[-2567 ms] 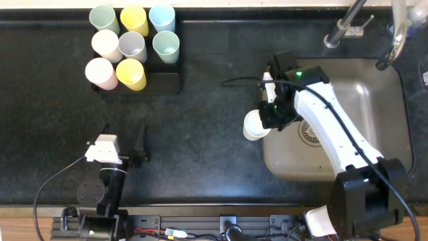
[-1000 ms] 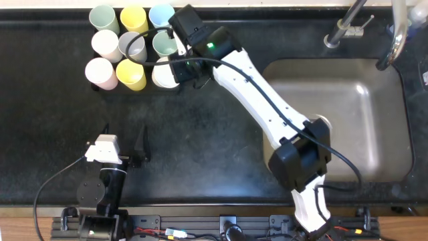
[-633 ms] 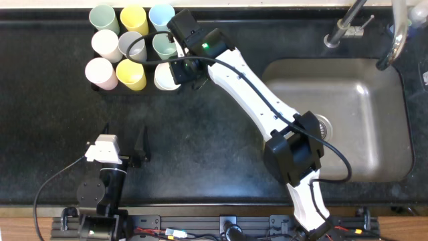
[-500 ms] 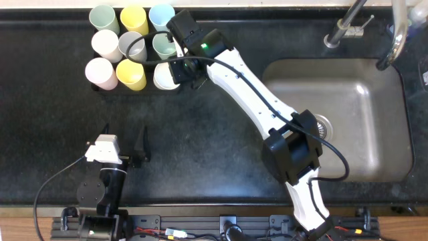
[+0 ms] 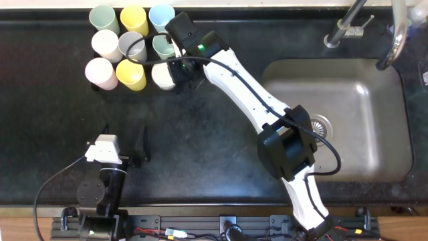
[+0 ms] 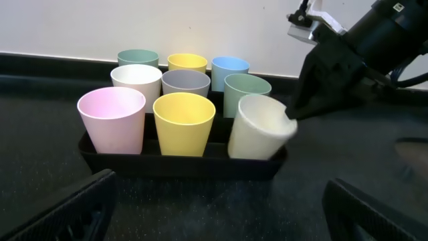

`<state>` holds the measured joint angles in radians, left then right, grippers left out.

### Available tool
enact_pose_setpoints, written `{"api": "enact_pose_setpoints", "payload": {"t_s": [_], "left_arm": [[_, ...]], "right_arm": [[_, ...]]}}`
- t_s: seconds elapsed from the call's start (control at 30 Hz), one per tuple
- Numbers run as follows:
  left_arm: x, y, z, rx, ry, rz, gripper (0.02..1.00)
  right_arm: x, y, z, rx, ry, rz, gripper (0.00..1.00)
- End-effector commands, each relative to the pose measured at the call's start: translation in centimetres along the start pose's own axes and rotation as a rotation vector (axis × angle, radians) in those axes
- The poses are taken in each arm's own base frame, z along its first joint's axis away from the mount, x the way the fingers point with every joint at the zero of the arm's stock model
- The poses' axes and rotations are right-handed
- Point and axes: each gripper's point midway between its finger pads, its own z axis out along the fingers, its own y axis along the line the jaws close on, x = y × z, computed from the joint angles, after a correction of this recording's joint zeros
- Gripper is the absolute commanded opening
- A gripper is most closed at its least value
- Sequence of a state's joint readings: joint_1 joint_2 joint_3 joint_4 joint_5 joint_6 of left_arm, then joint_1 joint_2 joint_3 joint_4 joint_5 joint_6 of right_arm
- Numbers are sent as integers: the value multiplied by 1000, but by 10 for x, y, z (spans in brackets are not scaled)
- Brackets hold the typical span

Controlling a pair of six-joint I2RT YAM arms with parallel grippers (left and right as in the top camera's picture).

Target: Store Cups

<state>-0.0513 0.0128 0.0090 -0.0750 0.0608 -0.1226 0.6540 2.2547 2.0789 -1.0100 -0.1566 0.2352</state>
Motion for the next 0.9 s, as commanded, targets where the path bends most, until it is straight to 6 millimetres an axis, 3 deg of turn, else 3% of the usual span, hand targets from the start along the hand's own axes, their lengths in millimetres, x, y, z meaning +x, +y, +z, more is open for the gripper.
{"api": "enact_pose_setpoints", "payload": {"t_s": [0.03,0.17,0.27,0.33,0.47,0.63,0.77,0.9], "left_arm": [[-1,-1,-1,9,-6,18,1000],[-1,-1,-1,9,-6,18,1000],[-1,-1,-1,9,-6,18,1000],[-1,-1,-1,9,-6,18,1000],[-1,-1,-1,9,-6,18,1000],[-1,-1,-1,9,-6,18,1000],[-1,-1,-1,9,-6,18,1000],[-1,-1,-1,9,-6,18,1000]], "right_arm": [[-10,0,-5,-7,-33,-14,161],[-14,3,-14,-12,-54,-36,261],[-24,9,-38,-24,-104,-70,351],[-32,13,-67,-34,-160,-106,395],[-42,17,-151,-37,-289,-189,452],[-29,-3,-253,12,-416,-277,540],[-8,-26,-301,67,-487,-305,588],[22,-48,-322,110,-539,-287,652]]}}
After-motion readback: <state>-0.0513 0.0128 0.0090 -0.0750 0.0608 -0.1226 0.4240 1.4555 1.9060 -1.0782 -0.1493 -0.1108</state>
